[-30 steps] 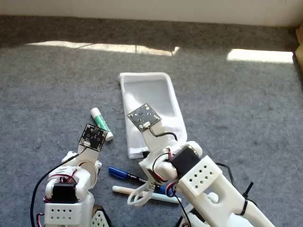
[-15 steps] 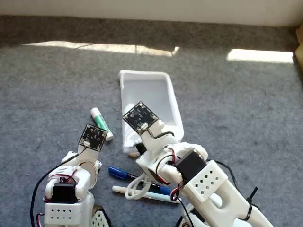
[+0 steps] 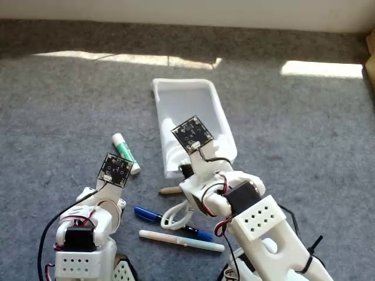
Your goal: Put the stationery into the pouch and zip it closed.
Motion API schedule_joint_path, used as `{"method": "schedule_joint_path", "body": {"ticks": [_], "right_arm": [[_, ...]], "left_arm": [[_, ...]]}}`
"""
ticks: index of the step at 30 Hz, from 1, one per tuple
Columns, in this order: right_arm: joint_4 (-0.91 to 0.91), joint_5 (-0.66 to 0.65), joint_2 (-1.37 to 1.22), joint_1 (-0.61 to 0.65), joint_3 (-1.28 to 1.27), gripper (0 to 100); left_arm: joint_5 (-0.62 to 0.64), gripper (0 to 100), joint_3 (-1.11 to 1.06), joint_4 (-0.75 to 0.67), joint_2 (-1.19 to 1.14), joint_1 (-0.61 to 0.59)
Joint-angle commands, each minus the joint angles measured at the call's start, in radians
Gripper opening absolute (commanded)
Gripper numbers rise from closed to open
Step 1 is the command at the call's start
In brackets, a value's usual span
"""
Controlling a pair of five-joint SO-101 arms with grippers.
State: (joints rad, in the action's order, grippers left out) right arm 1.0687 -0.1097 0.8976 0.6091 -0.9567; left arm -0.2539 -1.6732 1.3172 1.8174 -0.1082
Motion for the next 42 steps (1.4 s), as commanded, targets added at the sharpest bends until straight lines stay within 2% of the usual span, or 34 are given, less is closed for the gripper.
{"method": "schedule_joint_path", "body": {"ticks": [1, 13, 18, 22, 26, 28, 35, 42], "right_arm": [[-0.027, -0.003, 0.028, -0.018, 0.013, 0.5], [-0.033, -0.002, 0.028, -0.013, 0.015, 0.5], [-0.065, 0.058, 0.028, -0.013, 0.018, 0.5], [-0.082, 0.063, 0.028, -0.012, 0.024, 0.5], [-0.081, 0.060, 0.028, 0.028, 0.048, 0.5], [-0.074, 0.060, 0.028, 0.059, 0.064, 0.5], [-0.071, 0.060, 0.028, 0.085, 0.110, 0.5], [0.031, 0.054, 0.028, 0.137, 0.196, 0.5]], "left_arm": [[0.008, 0, -0.019, 0.006, 0.005, -0.007], [0.006, 0, 0.252, 0.003, 0.007, -0.007], [0.011, 1, 0.357, -0.020, 0.007, -0.002], [0.025, 12, 0.366, -0.020, 0.007, -0.005], [0.207, 31, 0.349, -0.021, 0.005, -0.005], [0.288, 37, 0.349, -0.021, 0.005, -0.001], [0.318, 38, 0.348, -0.026, 0.005, 0.002], [0.318, 38, 0.291, -0.061, 0.005, 0.153]]}}
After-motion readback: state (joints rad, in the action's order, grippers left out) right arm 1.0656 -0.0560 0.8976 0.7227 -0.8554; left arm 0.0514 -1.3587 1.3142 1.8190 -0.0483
